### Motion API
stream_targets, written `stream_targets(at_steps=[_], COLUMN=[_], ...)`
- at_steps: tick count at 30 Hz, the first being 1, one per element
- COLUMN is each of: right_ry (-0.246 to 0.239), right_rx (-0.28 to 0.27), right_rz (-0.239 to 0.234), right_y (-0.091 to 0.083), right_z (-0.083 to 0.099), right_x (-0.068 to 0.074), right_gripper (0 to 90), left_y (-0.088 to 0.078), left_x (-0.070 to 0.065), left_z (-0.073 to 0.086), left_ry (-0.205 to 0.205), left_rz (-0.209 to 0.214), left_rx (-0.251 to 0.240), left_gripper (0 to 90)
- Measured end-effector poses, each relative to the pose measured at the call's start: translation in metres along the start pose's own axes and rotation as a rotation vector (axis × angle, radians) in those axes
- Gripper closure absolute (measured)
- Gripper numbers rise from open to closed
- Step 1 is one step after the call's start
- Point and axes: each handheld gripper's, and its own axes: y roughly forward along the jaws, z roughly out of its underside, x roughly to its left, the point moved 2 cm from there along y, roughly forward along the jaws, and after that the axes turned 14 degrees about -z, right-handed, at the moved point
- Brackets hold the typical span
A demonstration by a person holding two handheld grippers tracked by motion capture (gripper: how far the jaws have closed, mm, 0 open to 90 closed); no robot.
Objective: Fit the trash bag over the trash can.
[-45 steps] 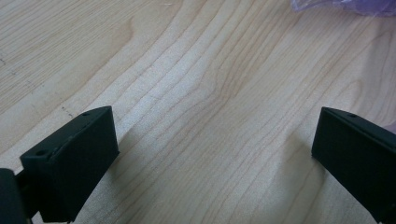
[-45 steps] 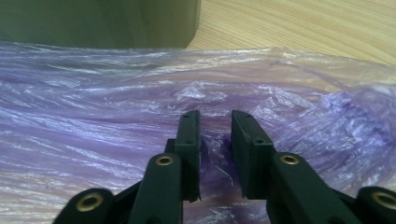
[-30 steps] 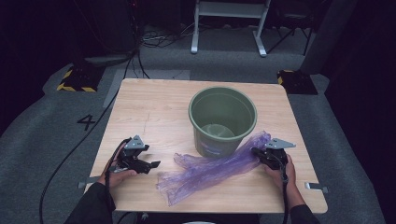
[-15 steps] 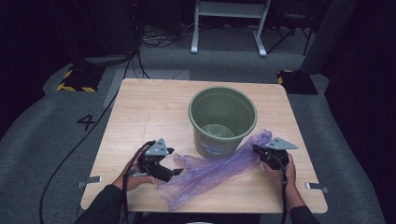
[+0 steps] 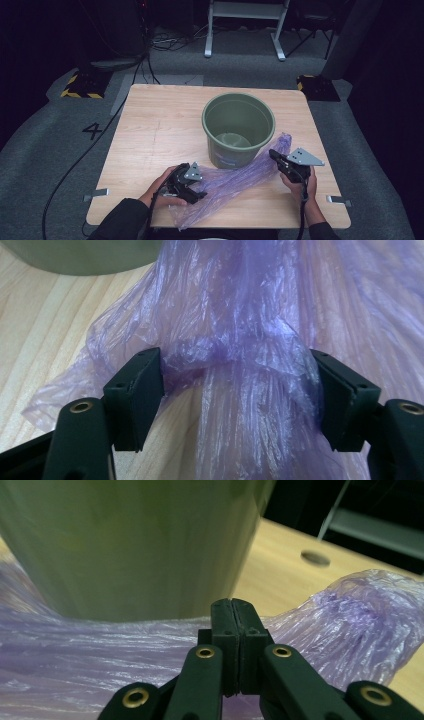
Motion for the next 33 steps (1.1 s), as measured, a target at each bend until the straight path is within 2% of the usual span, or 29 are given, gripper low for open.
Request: stream_targets(at_steps=[2, 7, 14, 20, 24, 25, 26, 29, 33], right_ry=[-0.023, -0.085, -0.177, -0.284, -0.333, -0.346, -0.375, -0.408, -0.446], right_rx=[-0.024, -0.099, -0.149, -0.180, -0.202, -0.201, -0.197, -0.192, -0.185], right_rz=[0.006, 0.001, 0.004, 0.008, -0.019, -0.028, -0.025, -0.044, -0.060], right_y=[-0.004, -0.016, -0.028, -0.041, -0.047, -0.047, -0.046, -0.046, -0.045], right_z=[-0.004, -0.015, -0.031, -0.054, -0.068, -0.071, -0.076, -0.083, -0.097], right_x=[0.003, 0.014, 0.027, 0.043, 0.053, 0.056, 0.060, 0.066, 0.072], right_gripper=[89.6, 89.7, 89.7, 89.7, 89.8, 89.8, 90.0, 90.0, 90.0], left_y=[0.000, 0.000, -0.003, -0.010, -0.020, -0.025, -0.027, -0.040, -0.056], left_x=[0.002, 0.004, 0.008, 0.012, 0.013, 0.014, 0.014, 0.016, 0.017], left_z=[0.000, 0.002, 0.002, -0.001, -0.002, -0.003, -0.004, -0.005, -0.009], left_ry=[-0.007, 0.000, -0.006, -0.019, -0.010, -0.009, -0.006, -0.028, -0.030], left_rz=[-0.003, -0.008, 0.000, -0.002, 0.005, 0.008, 0.009, -0.001, 0.001], left_rx=[-0.002, -0.009, -0.013, -0.049, -0.068, -0.089, -0.096, -0.144, -0.176], left_gripper=[31.1, 30.7, 26.9, 25.8, 24.0, 23.5, 20.5, 19.7, 18.6])
